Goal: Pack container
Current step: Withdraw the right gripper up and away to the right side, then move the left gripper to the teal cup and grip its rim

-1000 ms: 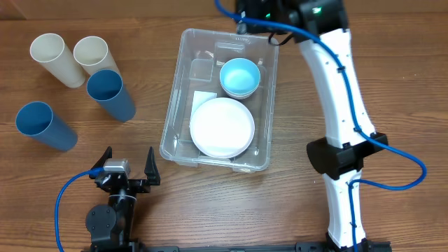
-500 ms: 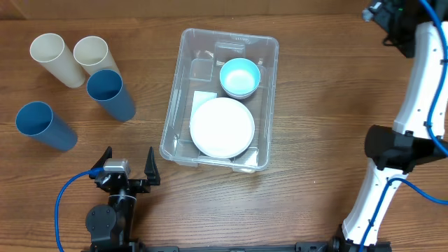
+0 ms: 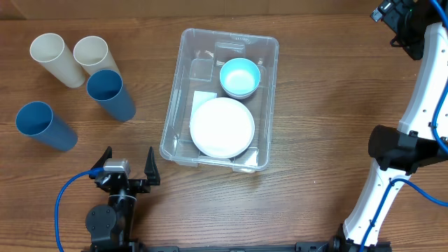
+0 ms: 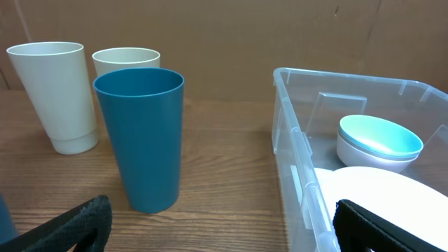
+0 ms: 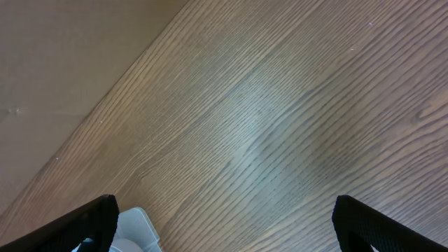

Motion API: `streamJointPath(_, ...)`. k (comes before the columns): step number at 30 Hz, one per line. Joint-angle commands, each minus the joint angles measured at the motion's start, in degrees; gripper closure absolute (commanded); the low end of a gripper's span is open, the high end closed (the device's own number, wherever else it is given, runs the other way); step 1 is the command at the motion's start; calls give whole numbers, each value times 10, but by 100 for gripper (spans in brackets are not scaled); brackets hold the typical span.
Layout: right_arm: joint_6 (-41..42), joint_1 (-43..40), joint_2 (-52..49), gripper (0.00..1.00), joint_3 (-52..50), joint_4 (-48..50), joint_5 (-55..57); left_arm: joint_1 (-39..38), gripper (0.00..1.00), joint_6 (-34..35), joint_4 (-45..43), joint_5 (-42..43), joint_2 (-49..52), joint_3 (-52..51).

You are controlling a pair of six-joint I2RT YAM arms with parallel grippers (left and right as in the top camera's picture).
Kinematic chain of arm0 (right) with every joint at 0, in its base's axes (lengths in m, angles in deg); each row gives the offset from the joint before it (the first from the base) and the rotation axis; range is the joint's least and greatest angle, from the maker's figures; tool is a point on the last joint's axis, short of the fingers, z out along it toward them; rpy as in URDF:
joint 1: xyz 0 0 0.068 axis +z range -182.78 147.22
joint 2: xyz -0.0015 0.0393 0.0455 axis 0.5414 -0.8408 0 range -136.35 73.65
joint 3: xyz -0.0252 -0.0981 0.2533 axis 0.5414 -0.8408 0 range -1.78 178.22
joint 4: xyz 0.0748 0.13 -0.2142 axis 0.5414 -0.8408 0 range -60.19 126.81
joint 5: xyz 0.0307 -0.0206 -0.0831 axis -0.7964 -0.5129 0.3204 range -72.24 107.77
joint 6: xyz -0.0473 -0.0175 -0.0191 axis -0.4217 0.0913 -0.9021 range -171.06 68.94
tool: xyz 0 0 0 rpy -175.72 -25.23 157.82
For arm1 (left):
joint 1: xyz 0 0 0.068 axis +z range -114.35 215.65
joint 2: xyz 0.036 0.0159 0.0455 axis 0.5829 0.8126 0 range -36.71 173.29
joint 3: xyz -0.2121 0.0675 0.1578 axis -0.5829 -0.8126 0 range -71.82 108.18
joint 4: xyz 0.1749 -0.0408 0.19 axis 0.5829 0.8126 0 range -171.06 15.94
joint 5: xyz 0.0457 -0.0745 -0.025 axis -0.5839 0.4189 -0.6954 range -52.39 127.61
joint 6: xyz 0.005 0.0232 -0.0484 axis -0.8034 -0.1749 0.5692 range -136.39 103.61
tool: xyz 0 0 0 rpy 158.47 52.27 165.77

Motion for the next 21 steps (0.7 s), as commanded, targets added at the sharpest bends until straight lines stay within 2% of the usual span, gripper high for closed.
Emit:
streamJointPath(1, 4, 0, 5, 0, 0, 2, 2, 3, 0, -6, -9, -3, -5, -3)
streamJointPath(6, 4, 0, 5, 0, 0, 3, 2, 3, 0, 28, -23, 25, -5, -3)
streamJointPath(9, 5, 0, 5, 0, 0, 10, 12, 3, 0, 136, -33, 23, -5, -2)
streamJointPath(11, 5, -2, 5, 0, 0, 9, 10, 3, 0, 179, -31, 24, -5, 2)
streamJointPath(16, 5, -37, 5, 0, 0, 1, -27, 3, 0, 150, 66, -14, 7, 94)
streamJointPath(21, 4, -80, 5, 0, 0, 4, -39, 3, 0, 120, 147, -53, 123, 271)
